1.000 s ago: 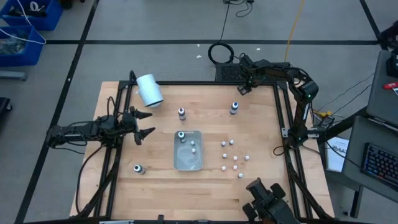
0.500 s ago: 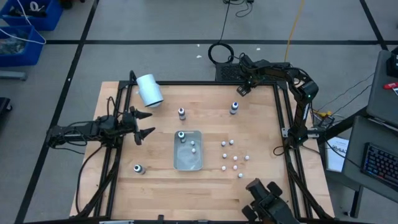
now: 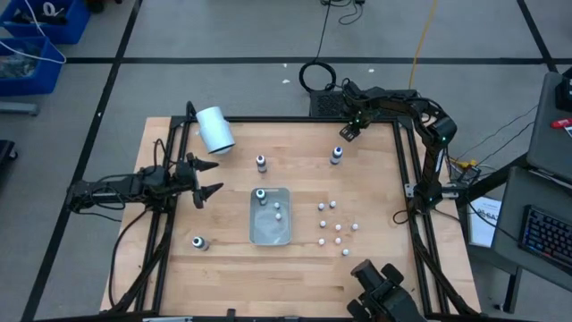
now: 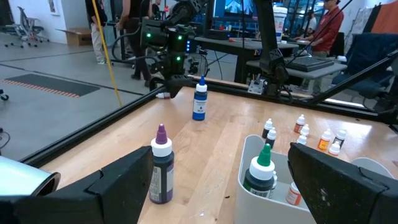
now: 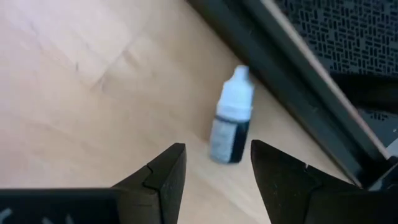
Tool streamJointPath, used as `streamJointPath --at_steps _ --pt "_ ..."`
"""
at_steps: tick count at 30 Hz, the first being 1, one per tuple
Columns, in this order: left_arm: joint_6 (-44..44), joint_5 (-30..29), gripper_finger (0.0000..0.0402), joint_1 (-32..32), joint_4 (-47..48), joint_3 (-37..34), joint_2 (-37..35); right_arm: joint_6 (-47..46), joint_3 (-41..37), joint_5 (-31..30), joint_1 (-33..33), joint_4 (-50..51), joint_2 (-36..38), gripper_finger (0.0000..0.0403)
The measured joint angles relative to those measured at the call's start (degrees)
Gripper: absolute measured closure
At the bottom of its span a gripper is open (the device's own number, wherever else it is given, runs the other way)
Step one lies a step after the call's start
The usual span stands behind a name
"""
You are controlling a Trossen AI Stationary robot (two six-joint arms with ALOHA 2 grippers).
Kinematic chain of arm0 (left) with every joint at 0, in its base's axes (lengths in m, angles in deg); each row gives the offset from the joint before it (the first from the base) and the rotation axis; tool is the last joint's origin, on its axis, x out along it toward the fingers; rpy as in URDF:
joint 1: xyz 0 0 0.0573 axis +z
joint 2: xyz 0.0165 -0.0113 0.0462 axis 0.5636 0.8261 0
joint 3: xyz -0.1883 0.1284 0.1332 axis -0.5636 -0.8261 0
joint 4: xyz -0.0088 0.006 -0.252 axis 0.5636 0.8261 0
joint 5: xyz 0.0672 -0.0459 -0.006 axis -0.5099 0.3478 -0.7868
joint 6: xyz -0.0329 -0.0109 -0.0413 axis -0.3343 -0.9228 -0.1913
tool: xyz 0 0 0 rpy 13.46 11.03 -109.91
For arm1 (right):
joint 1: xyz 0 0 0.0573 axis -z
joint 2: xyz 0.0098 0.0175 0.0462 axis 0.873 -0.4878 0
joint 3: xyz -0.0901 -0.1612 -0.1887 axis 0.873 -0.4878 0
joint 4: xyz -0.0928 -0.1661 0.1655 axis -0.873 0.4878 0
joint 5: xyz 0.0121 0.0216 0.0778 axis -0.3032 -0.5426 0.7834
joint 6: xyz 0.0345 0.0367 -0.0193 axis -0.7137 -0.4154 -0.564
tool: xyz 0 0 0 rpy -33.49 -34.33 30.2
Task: Pick & Place food coloring
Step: Put the red food coloring bottle into the bin
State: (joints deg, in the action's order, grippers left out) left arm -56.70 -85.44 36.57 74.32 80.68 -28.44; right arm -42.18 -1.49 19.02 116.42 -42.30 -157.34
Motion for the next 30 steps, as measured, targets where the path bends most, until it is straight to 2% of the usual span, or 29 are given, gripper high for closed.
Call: streamJointPath --at_steps 21,30 --pt "0.1 0.0 0.0037 0.0 0.0 0.0 0.0 -1.9 0.0 1.4 0.0 -2.7 -1.4 0.0232" --pt "0.1 0.1 0.0037 0.0 0.0 0.0 0.0 -3.1 0.1 0.0 0.2 -2.3 -1.7 0.0239"
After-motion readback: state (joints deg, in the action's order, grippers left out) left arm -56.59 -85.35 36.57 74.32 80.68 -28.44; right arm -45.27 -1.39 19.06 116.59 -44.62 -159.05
